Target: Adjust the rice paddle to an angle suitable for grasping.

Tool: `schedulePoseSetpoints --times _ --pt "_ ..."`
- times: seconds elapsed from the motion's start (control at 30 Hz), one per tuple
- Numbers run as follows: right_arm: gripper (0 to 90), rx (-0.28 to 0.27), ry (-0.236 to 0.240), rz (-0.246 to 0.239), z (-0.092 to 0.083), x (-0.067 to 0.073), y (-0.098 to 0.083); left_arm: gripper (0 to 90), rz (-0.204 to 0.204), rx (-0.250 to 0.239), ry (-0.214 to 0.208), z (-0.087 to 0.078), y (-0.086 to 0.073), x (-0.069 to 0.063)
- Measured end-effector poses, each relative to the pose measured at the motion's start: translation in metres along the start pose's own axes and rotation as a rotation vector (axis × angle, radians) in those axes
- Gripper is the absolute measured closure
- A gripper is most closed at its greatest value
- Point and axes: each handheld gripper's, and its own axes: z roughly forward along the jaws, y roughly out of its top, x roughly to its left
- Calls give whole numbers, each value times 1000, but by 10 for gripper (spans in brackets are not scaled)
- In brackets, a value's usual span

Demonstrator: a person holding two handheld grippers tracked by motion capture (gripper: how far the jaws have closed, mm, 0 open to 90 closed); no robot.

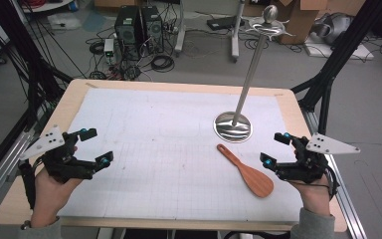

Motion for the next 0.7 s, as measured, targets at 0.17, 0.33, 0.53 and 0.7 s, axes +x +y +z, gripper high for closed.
schedulePoseSetpoints --times 0.17,0.33,0.53,0.7 --pt "137 8 -7 -5 0 2 2 22 1 -6 1 -2 1 0" --pt "137 21 -21 -11 3 3 2 22 -1 -3 -2 -1 0 0" --pt "137 54 -39 -6 7 4 3 22 -2 3 0 0 -1 0" --pt "137 103 -71 -12 13 5 4 22 -3 5 5 -2 -2 0"
